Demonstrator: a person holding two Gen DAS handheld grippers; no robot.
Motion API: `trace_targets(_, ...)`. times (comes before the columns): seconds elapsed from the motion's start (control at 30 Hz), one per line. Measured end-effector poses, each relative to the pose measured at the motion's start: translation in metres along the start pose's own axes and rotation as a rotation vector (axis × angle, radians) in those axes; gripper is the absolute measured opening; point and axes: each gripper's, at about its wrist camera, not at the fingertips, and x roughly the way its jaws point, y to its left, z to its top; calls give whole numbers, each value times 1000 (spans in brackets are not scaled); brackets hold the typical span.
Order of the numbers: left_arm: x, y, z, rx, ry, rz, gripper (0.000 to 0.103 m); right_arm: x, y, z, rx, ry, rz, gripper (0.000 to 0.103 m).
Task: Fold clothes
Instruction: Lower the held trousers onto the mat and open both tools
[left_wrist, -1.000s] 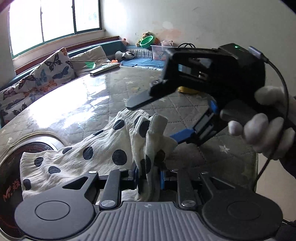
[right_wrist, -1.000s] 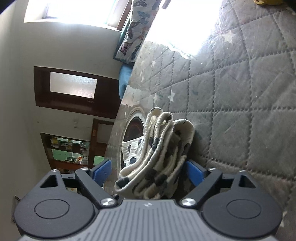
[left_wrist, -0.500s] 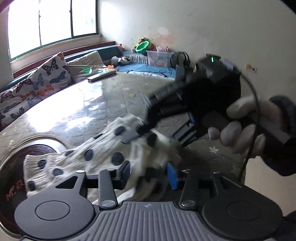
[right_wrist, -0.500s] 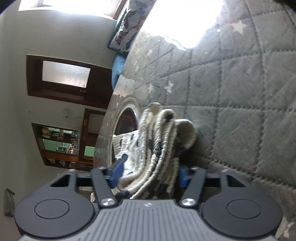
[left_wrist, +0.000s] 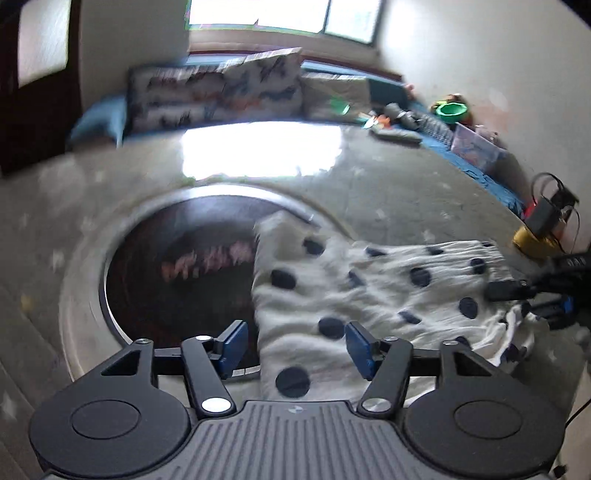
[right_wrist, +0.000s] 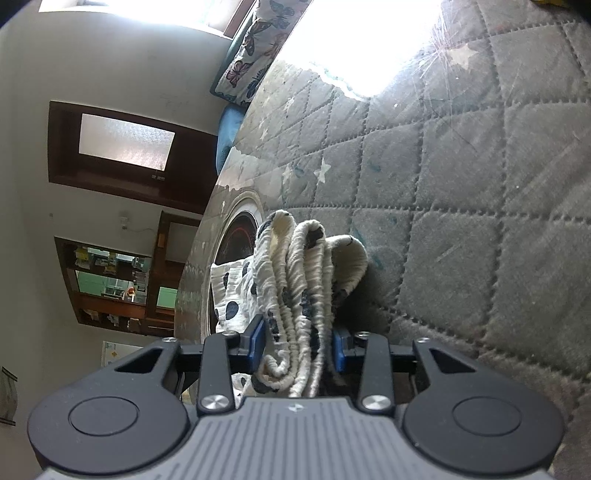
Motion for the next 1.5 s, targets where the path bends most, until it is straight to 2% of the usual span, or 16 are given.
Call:
trace_targets(0.07, 8, 5, -2, -33, 31, -2, 67, -1, 2, -1, -14, 0, -6, 35)
trace_targets(0.17, 15, 5, -5, -30, 51, -8, 63, -4, 9, -2, -48, -2, -19, 35)
trace_targets(0.2, 18, 5, -6, -29, 58, -14, 50, -5, 12, -3, -62, -4, -25, 34)
trace_targets(0.27, 22, 4, -6, -38, 67, -27, 39, -7, 18, -4, -89, -8, -37, 32)
trace_targets(0.33, 24, 5, -4, -62, 71, -38, 21, -9, 22, -6, -110, -14, -46, 29)
trace_targets(0.43, 25, 5, 3, -90, 72, -58, 13, -13, 29, -7, -139, -26, -58, 27)
trace_targets(0.53, 24, -6, 17, -58, 52, -70, 11, -18, 39, -6, -182, -46, -78, 26)
trace_targets(0.7, 26, -25, 46, -25, 14, -112, 11, -34, 56, 5, -235, -92, -99, 25)
trace_targets(1.07, 66, -62, 121, -16, -31, -186, 11, -78, 83, 50, -320, -254, -176, 25)
trace_targets(1.27, 94, -93, 150, 35, -62, -190, 11, -93, 87, 73, -352, -343, -251, 25)
trace_targets(1.37, 113, -105, 153, 46, -46, -179, 17, -94, 85, 85, -365, -382, -314, 25)
trace_targets(1.5, 129, -109, 144, 60, -20, -149, 38, -87, 74, 91, -381, -398, -459, 33)
